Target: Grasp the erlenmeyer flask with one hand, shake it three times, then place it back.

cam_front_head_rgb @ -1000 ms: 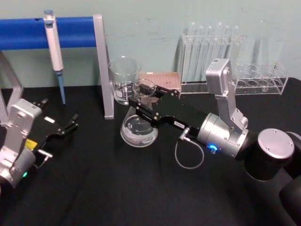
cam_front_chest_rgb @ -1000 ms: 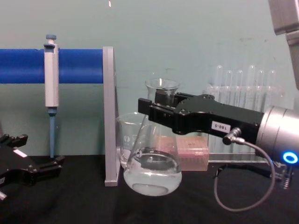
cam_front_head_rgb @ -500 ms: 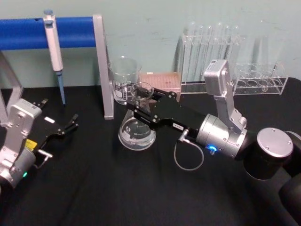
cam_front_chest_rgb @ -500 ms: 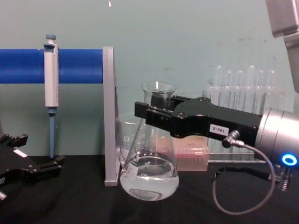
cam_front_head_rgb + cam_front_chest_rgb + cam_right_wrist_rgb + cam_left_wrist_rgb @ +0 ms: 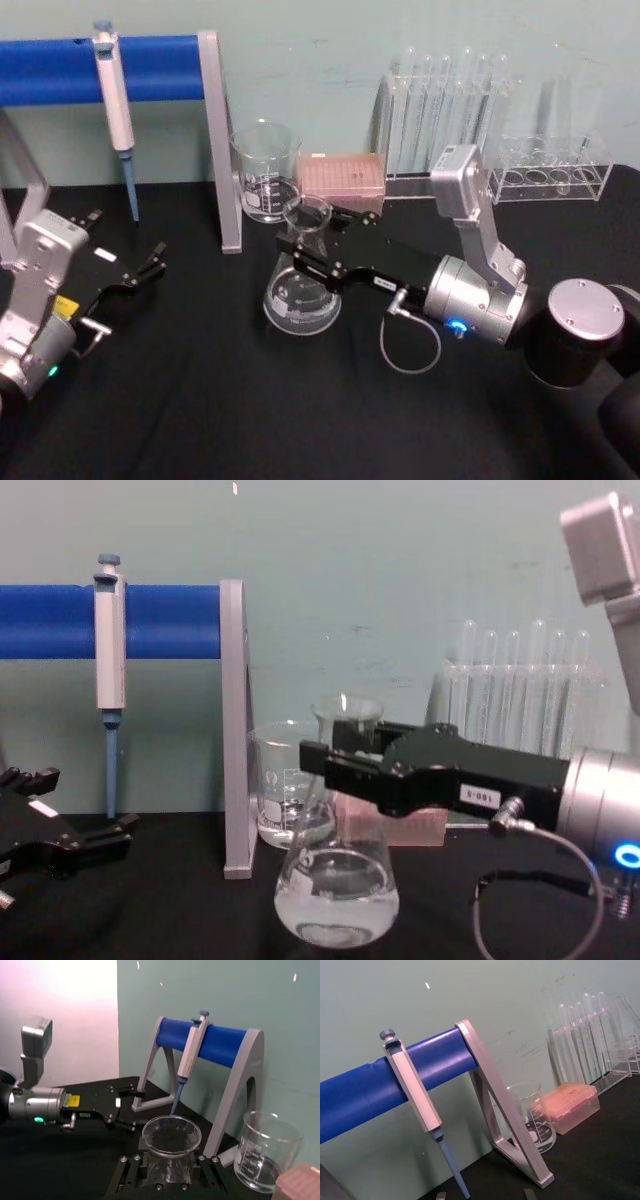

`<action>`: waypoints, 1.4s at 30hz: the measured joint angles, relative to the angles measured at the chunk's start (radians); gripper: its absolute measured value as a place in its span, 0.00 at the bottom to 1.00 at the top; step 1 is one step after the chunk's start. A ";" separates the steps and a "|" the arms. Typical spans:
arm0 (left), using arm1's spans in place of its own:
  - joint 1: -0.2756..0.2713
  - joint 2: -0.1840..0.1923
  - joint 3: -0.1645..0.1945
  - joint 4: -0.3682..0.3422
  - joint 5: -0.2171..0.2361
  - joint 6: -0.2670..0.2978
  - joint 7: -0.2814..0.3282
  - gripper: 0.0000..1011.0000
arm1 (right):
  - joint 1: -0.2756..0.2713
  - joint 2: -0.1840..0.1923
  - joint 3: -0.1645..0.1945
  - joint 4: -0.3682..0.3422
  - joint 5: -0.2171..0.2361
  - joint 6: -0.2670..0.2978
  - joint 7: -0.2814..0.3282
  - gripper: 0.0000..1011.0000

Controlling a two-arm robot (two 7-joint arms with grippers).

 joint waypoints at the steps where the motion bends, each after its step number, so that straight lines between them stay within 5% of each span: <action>1: 0.000 0.000 0.000 0.000 0.000 0.000 0.000 0.99 | 0.000 0.001 -0.001 0.003 -0.002 0.000 0.000 0.45; 42: 0.000 0.000 0.000 0.000 0.000 0.000 0.000 0.99 | 0.004 -0.013 -0.030 0.093 -0.023 0.001 0.027 0.45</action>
